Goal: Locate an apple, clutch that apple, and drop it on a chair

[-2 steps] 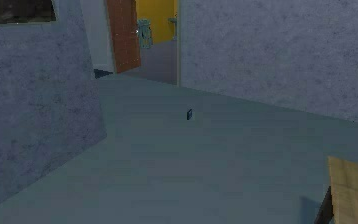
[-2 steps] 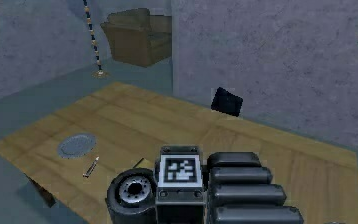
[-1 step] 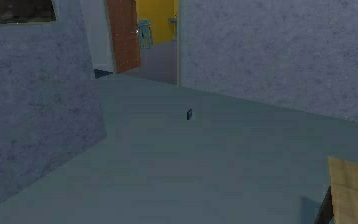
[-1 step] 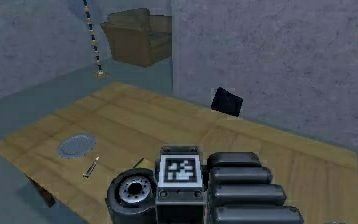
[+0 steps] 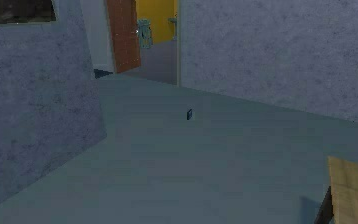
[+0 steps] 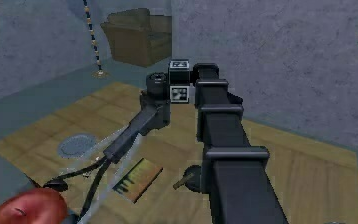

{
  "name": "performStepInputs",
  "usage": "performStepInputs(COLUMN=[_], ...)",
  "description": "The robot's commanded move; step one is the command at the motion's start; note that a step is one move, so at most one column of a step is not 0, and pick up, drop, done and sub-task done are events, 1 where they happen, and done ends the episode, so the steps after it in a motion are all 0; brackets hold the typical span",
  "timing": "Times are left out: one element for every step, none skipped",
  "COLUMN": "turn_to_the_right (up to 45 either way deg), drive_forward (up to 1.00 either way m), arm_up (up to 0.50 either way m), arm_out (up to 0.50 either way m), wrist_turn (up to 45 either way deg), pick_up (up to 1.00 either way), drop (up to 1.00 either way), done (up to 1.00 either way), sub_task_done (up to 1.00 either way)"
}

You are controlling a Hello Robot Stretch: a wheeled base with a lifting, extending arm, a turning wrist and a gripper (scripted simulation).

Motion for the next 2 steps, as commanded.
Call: performStepInputs(turn_to_the_right=[0.0,0.0], drive_forward=[0.0,0.0], arm_up=[0.0,-0.46], arm_out=[0.0,0.0], wrist_turn=[39.0,0.0], pick_up=[0.0,0.0], drop=[0.0,0.0], done=[0.0,0.0], sub_task_done=[0.0,0.0])
